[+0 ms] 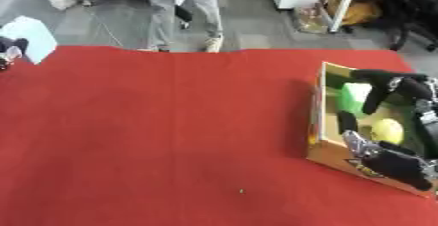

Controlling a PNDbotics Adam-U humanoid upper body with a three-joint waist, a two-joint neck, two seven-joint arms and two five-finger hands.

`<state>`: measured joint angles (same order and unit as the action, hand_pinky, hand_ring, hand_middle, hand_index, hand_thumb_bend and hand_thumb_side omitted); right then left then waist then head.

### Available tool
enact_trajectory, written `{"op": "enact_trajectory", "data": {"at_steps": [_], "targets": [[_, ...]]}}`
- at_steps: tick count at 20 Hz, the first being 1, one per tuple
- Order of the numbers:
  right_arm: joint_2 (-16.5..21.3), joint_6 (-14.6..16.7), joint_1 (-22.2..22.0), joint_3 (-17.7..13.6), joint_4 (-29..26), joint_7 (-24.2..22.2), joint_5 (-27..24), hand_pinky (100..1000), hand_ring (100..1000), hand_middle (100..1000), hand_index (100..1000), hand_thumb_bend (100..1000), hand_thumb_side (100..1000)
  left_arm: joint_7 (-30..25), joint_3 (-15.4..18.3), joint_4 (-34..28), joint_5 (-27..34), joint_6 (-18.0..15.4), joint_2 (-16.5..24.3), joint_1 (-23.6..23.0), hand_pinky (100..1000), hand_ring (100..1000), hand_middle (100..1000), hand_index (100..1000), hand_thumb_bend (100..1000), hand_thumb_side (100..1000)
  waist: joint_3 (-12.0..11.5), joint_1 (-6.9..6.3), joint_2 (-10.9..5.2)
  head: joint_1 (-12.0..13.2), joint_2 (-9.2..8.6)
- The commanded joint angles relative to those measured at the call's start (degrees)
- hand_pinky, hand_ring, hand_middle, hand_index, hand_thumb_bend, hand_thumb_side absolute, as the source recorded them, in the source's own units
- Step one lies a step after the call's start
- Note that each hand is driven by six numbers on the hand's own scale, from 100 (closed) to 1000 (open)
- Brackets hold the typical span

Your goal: Pick up the objects with one hand, pass them to the other hand, and then place them into the box on the other side of the table.

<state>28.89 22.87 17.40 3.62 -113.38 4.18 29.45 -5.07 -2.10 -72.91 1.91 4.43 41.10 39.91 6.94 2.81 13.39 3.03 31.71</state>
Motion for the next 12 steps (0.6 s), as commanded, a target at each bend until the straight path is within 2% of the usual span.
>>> {"op": "enact_trajectory", "data": {"at_steps": [1,2,8,9,12], "targets": [[2.26,2.39,1.91,1.7,-1.21,-1.16,0.95,700,409,384,811,246,203,-8.73,-4.11,-7.25,3.71,-0.31,3.66,-0.08,666,601,510,648,254,240,-0.25,-0.85,-2.34,-0.69,0.49],[2.38,3.0,2.42,2.33,-1.21,-1.53,1.07,700,409,384,811,246,203,-11.01,-5.29,-8.76,4.72,-0.11,3.88,-0.29,666,601,510,648,137,295,-0.39,-0.9,-2.51,-0.83,0.61],[2.66,7.1,6.87,7.13,-1.21,-5.19,1.65,689,451,355,848,342,287,-23.95,-13.15,-15.76,9.19,2.42,3.72,-0.09,668,609,520,657,188,335,-1.07,-1.18,-3.46,-1.78,1.37],[2.59,7.64,7.57,7.93,-1.21,-6.13,1.83,684,454,348,866,382,313,-25.55,-14.16,-16.38,9.6,3.0,3.58,0.13,668,610,521,658,192,340,-1.18,-1.24,-3.58,-1.94,1.47],[1.94,8.94,9.62,10.2,-1.21,-10.02,2.56,679,455,342,881,408,340,-29.5,-16.95,-17.7,10.56,4.68,2.83,1.09,668,611,522,660,199,346,-1.5,-1.37,-3.83,-2.38,1.66]]}}
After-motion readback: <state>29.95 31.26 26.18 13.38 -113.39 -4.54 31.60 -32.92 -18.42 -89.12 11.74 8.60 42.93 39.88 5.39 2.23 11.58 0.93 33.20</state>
